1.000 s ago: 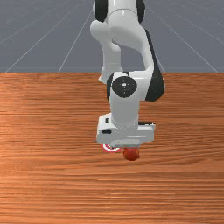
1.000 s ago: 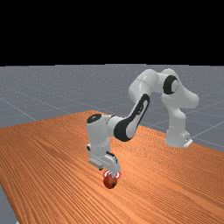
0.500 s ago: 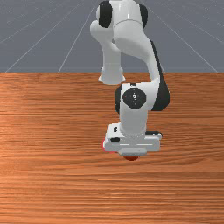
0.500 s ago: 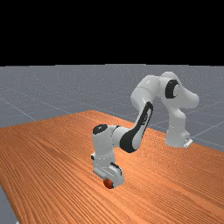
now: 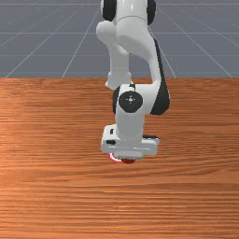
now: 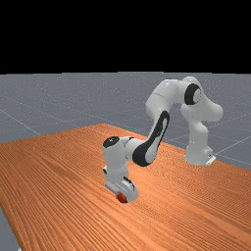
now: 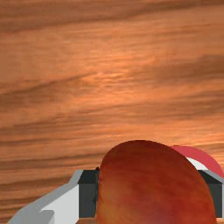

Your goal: Pick the apple to the marker

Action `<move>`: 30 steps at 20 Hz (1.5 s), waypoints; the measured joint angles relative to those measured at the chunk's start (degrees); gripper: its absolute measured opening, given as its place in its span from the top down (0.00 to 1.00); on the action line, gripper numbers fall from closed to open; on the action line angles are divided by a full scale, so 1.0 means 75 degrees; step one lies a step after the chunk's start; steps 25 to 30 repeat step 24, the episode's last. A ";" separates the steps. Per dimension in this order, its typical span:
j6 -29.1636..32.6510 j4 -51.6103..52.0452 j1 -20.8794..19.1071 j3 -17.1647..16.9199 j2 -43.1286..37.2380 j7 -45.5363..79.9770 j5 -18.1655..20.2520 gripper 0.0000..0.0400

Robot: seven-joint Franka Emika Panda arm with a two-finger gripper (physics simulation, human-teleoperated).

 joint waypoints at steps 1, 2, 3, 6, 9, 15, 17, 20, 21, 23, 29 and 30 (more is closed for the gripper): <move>0.0003 -0.0064 -0.0012 -0.0015 -0.0033 -0.0003 -0.0003 0.28; 0.0006 -0.0098 -0.0017 -0.0021 -0.0052 -0.0008 -0.0007 0.28; 0.0008 -0.0121 -0.0018 -0.0023 -0.0064 -0.0021 -0.0013 0.28; 0.0004 -0.0176 -0.0022 -0.0018 -0.0075 -0.0092 -0.0042 0.06; 0.0008 -0.0188 -0.0026 -0.0005 -0.0073 -0.0133 -0.0047 0.01; 0.0008 -0.0240 -0.0020 -0.0006 -0.0108 -0.0153 -0.0060 0.00; 0.0008 -0.0308 -0.0021 -0.0005 -0.0133 -0.0153 -0.0054 0.00; 0.0016 -0.0345 -0.0037 -0.0063 -0.0154 -0.0125 -0.0077 0.00; 0.0020 -0.0396 -0.0053 -0.0126 -0.0179 -0.0104 -0.0109 0.00; 0.0030 -0.0585 -0.0128 -0.0296 -0.0254 -0.0051 -0.0174 0.00; 0.0031 -0.0656 -0.0178 -0.0371 -0.0276 -0.0033 -0.0197 0.00; 0.0031 -0.0656 -0.0178 -0.0371 -0.0276 -0.0033 -0.0197 0.00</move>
